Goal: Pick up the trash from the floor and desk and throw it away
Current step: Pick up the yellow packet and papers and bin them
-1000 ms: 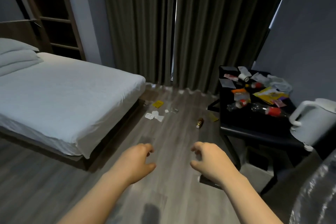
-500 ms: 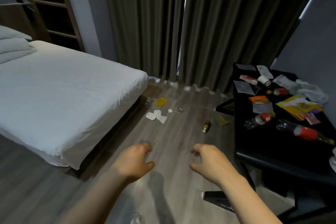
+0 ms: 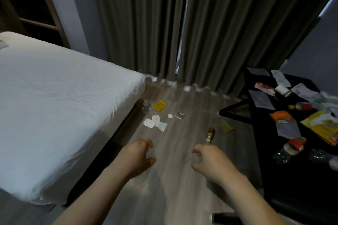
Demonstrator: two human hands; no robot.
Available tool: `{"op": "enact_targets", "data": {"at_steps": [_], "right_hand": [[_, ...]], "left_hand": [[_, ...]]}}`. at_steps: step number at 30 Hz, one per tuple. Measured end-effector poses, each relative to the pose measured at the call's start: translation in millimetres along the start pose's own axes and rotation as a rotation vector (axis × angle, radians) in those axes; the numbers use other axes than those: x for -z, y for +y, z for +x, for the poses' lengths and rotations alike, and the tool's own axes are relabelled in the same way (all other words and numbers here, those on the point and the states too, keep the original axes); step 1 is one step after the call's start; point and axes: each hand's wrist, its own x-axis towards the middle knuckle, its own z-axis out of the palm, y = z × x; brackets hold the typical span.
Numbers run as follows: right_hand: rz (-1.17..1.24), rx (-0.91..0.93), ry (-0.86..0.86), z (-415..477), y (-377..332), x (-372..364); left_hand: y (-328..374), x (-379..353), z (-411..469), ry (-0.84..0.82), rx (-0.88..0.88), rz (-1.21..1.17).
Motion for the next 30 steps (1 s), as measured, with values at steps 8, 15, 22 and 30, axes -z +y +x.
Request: {"op": "enact_targets", "data": {"at_steps": [8, 15, 22, 30], "right_hand": [[0.035, -0.022, -0.05, 108, 16, 14], [0.05, 0.026, -0.049, 235, 43, 57], [0.032, 0.078, -0.044, 333, 74, 89], [0.046, 0.047, -0.067, 414, 94, 99]], "left_hand": [[-17, 15, 110, -0.035, 0.004, 0.001], [-12, 40, 228, 0.001, 0.071, 0.035], [-4, 54, 323, 0.017, 0.11, 0.038], [-18, 60, 415, -0.049, 0.104, 0.055]]}}
